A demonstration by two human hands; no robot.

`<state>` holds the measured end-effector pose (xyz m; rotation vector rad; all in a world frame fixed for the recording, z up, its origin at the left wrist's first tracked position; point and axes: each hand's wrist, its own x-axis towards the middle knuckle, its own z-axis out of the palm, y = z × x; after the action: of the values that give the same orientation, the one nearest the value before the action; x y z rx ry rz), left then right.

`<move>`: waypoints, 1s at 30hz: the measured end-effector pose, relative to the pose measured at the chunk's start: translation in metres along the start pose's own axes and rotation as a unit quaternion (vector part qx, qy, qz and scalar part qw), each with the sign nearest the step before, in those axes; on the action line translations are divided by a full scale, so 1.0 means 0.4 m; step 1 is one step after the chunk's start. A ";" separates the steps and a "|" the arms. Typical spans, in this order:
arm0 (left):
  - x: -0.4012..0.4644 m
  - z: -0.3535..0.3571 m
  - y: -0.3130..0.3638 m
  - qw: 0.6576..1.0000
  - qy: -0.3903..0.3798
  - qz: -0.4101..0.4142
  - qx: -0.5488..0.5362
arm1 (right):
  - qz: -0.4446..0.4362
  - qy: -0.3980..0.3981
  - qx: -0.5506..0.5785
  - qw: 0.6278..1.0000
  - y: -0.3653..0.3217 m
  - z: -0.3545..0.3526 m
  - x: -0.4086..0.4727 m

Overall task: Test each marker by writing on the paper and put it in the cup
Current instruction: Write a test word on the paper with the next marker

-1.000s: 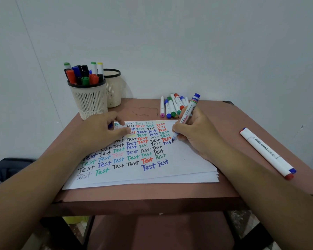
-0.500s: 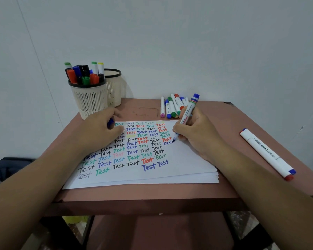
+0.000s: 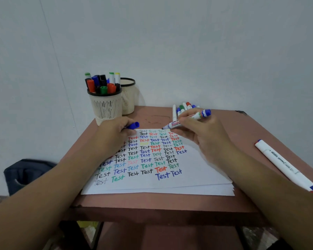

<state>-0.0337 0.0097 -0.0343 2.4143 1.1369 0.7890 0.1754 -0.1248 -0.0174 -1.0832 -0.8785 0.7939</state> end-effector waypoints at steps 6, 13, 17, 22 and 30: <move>-0.009 -0.010 0.004 1.000 0.018 0.023 0.000 | -0.074 -0.020 -0.081 0.994 -0.004 0.079 0.017; -0.012 -0.012 0.003 0.999 0.017 0.038 -0.012 | -0.105 -0.018 -0.111 0.988 0.020 0.107 0.036; -0.010 -0.012 0.002 0.999 0.007 0.048 -0.013 | -0.109 -0.020 -0.123 0.986 0.030 0.111 0.050; -0.008 -0.012 -0.003 0.997 0.005 0.077 -0.014 | -0.102 -0.040 -0.192 0.975 0.048 0.120 0.068; -0.004 -0.003 -0.017 0.998 0.002 0.068 0.011 | -0.061 -0.059 -0.140 0.987 0.052 0.125 0.085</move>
<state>-0.0393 0.0130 -0.0375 2.5313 0.9967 0.8255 0.1433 -0.0697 -0.0194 -1.2224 -1.1705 0.6492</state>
